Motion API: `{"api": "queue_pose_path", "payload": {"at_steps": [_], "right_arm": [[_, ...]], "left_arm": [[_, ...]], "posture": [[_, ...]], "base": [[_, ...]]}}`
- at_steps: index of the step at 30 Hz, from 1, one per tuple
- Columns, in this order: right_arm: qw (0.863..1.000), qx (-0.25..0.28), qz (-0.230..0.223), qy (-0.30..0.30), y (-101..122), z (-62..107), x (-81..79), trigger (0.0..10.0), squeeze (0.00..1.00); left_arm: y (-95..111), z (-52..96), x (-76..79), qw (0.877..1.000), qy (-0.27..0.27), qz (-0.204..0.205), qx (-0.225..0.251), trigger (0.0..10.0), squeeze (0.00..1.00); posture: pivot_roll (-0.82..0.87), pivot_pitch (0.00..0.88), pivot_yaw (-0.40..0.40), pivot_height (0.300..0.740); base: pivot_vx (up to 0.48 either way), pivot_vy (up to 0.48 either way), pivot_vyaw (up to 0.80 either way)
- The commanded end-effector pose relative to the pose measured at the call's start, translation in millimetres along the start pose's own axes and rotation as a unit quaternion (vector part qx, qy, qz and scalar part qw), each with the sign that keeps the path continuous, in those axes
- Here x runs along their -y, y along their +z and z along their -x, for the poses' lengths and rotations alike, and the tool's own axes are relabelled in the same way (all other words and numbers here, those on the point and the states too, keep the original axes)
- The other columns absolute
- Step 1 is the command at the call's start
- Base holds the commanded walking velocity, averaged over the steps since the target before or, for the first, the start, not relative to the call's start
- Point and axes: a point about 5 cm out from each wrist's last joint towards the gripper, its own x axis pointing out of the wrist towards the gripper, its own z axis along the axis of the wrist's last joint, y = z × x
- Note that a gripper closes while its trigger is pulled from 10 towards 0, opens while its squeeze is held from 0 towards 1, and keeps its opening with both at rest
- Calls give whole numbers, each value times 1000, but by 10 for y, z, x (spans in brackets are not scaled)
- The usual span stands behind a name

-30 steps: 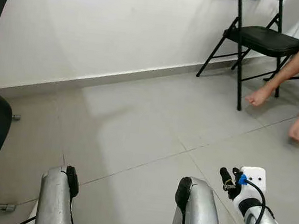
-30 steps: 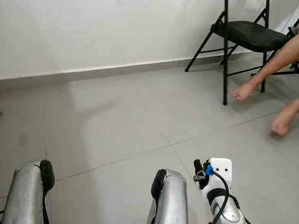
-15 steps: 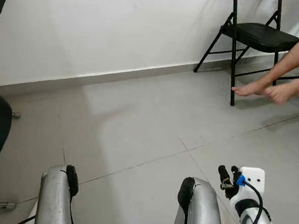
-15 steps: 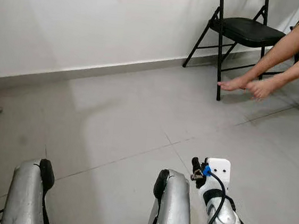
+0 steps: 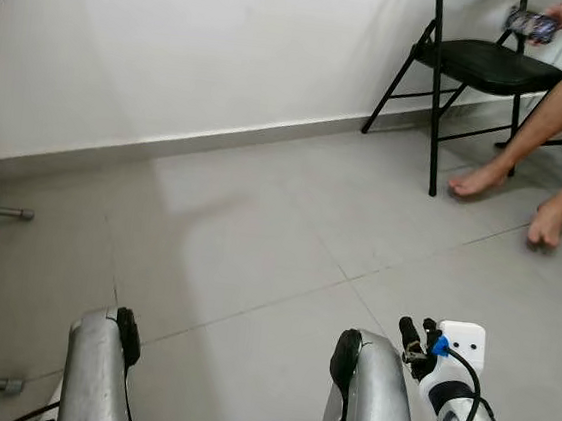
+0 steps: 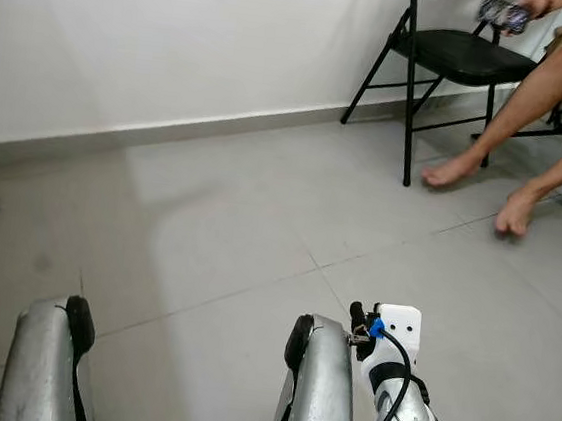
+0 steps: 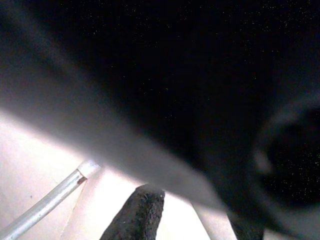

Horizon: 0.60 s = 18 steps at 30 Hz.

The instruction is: Building children table

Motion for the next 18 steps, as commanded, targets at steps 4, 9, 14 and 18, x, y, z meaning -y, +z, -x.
{"api": "queue_pose_path", "payload": {"at_steps": [4,9,14,18], "right_arm": [[1000,3,0,-3,19,-17,36,10000,0],[1000,3,0,-3,19,-17,36,10000,0],[1000,3,0,-3,19,-17,36,10000,0],[1000,3,0,-3,19,-17,36,10000,0]], "left_arm": [[-172,41,-263,999,39,20,-32,10000,0],[-172,41,-263,999,39,20,-32,10000,0],[-172,41,-263,999,39,20,-32,10000,0],[-172,41,-263,999,39,20,-32,10000,0]], "posture": [[131,329,96,300],[131,329,96,300],[131,329,96,300],[131,329,96,300]], "base": [[0,0,0],[0,0,0],[0,0,0],[0,0,0]]}}
